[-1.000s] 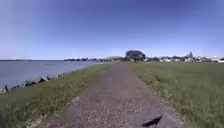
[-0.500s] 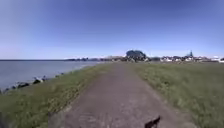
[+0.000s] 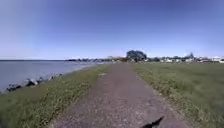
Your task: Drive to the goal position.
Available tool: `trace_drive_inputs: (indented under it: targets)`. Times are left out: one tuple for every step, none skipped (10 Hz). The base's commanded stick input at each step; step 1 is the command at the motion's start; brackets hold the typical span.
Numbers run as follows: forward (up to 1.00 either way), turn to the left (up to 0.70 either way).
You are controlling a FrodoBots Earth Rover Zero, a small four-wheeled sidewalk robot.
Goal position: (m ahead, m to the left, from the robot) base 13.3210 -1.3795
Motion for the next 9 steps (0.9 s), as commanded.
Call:
trace_drive_inputs:
  targets:
    - [0.70,0.00]
    - [0.70,0.00]
    - [0.70,0.00]
    - [0.70,0.00]
    - [0.70,0.00]
    - [0.70,0.00]
    - [0.70,0.00]
    - [0.70,0.00]
    - [0.70,0.00]
